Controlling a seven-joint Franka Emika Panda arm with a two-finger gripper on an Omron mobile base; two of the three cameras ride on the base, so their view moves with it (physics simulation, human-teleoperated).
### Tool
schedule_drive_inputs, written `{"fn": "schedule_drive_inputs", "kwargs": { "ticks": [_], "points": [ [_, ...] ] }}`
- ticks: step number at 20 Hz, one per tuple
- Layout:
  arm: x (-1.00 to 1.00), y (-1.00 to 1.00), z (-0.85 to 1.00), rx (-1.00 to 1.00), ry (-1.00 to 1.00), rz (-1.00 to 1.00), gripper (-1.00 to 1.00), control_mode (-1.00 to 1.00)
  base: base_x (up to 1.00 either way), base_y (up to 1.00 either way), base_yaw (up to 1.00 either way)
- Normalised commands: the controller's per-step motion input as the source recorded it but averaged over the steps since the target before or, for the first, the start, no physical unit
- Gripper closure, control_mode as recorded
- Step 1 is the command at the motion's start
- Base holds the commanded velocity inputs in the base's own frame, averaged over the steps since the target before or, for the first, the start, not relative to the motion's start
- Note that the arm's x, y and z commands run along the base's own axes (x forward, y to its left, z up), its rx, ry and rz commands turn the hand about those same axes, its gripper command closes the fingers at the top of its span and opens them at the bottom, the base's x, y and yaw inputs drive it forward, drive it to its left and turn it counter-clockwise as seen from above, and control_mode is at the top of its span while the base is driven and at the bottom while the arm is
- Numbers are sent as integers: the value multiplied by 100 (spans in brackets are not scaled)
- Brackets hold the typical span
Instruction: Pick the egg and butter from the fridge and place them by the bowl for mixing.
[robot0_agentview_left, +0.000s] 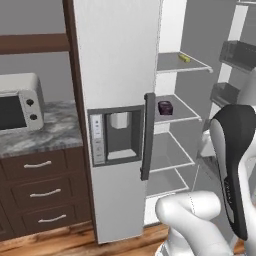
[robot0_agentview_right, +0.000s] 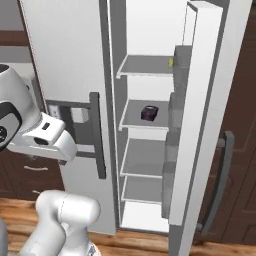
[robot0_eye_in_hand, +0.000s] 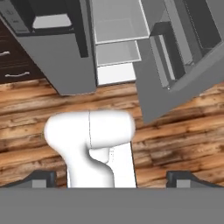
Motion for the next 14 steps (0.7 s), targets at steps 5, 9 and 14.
{"fn": "schedule_drive_inputs", "kwargs": {
  "ticks": [5,9,14],
  "points": [
    [0,0,0,0,0,0,-100,100,54,-17,0],
    [0,0,0,0,0,0,-100,100,63,-7,0],
    [0,0,0,0,0,0,-100,100,50,-40,0]
  ]
}}
